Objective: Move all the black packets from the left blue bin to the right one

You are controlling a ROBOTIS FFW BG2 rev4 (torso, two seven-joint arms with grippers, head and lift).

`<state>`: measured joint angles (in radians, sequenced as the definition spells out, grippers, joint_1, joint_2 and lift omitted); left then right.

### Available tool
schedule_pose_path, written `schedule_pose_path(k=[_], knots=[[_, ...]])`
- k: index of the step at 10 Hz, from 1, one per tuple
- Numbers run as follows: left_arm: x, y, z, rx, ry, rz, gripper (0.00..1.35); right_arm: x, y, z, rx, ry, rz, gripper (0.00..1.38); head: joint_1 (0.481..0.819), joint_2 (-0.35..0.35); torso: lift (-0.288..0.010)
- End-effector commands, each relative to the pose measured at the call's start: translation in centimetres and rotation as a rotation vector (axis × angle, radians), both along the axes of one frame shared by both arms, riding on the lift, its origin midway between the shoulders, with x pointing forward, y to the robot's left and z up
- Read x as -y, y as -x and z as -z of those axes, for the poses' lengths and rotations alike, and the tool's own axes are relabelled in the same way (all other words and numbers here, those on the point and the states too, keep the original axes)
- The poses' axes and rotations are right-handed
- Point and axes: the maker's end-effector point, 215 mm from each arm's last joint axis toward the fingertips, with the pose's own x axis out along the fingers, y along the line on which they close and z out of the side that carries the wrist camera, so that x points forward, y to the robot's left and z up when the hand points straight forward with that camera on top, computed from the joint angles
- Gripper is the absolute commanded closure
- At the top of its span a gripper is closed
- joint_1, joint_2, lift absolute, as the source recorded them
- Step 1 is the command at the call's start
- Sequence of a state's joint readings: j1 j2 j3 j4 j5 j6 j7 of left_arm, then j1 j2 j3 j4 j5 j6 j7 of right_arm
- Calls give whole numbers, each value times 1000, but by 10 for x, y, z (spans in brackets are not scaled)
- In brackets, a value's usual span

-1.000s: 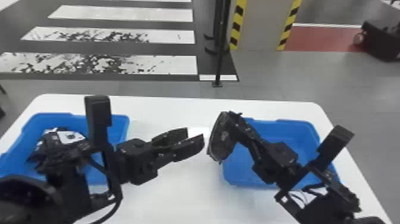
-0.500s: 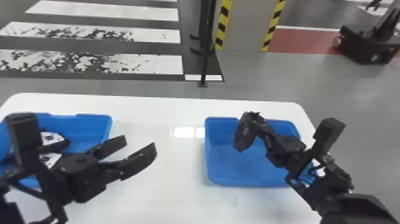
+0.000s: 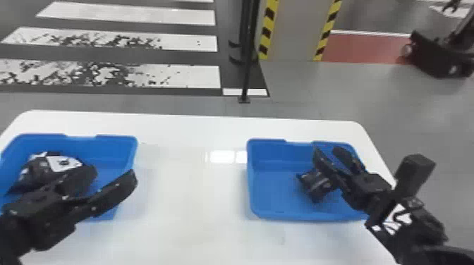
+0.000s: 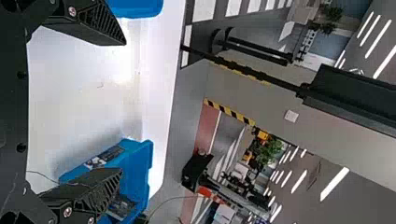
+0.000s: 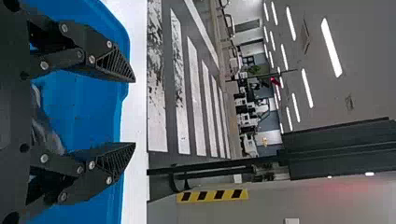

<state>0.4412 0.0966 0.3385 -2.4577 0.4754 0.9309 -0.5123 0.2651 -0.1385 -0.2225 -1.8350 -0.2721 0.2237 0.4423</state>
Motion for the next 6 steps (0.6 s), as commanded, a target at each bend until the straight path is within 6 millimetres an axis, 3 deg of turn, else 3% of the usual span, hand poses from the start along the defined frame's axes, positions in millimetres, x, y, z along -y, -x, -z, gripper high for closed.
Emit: schedule_pose_path(k=[1,3,4,6], knots=[[-17,-4,1,1,-33,-34,136,-7,27,-15,31,20,-10,104,695,-102,-150],[-41,-5,10,-34,-80,-82,134,-27,60,-28,50,1,-33,114,695,-65,-150],[-57,-7,17,-57,-117,-116,133,-50,78,-39,72,-6,-68,116,695,-49,-150],[-93,-17,36,-115,-167,-190,134,-72,101,-43,72,-33,-85,124,695,40,-150]])
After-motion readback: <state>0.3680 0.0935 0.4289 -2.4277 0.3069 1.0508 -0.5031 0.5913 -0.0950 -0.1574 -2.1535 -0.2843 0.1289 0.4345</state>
